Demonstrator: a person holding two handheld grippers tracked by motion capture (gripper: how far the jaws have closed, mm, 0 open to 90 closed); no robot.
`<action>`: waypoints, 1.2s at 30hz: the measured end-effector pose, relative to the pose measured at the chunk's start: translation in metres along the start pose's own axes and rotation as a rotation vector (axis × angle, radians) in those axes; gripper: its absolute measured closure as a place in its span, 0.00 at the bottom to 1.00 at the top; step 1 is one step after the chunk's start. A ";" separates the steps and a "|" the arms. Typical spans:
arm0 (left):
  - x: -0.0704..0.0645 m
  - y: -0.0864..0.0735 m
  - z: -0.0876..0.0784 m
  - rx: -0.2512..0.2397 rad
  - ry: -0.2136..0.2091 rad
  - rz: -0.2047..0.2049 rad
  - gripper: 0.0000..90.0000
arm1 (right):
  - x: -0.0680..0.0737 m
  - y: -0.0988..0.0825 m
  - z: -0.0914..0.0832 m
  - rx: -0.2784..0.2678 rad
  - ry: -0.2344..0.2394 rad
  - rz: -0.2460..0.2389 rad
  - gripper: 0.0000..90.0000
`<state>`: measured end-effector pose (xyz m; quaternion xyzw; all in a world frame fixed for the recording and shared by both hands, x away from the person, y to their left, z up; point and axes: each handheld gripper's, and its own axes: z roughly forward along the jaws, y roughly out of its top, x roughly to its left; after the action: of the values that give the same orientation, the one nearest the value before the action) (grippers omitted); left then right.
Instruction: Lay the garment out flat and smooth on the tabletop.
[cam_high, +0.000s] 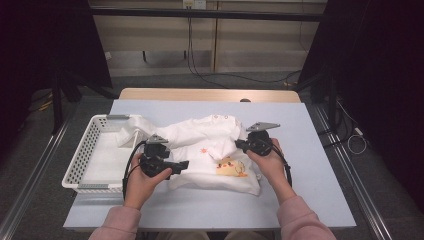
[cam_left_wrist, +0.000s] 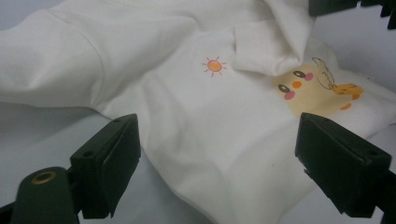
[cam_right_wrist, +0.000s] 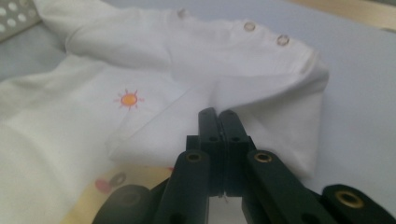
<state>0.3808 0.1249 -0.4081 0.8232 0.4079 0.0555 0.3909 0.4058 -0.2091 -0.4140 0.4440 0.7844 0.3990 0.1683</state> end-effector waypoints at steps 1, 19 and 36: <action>0.000 0.000 0.000 0.002 0.006 0.002 0.16 | -0.001 0.005 0.000 -0.010 -0.002 0.000 1.00; -0.003 0.004 0.011 0.018 -0.013 0.014 0.16 | 0.018 0.049 0.062 -0.050 -0.013 -0.118 0.67; -0.002 0.002 0.005 0.019 0.002 0.012 0.16 | 0.007 0.014 0.015 -0.051 -0.007 -0.062 0.88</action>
<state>0.3833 0.1200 -0.4096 0.8294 0.4038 0.0546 0.3822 0.4192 -0.1918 -0.4115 0.4164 0.7868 0.4120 0.1945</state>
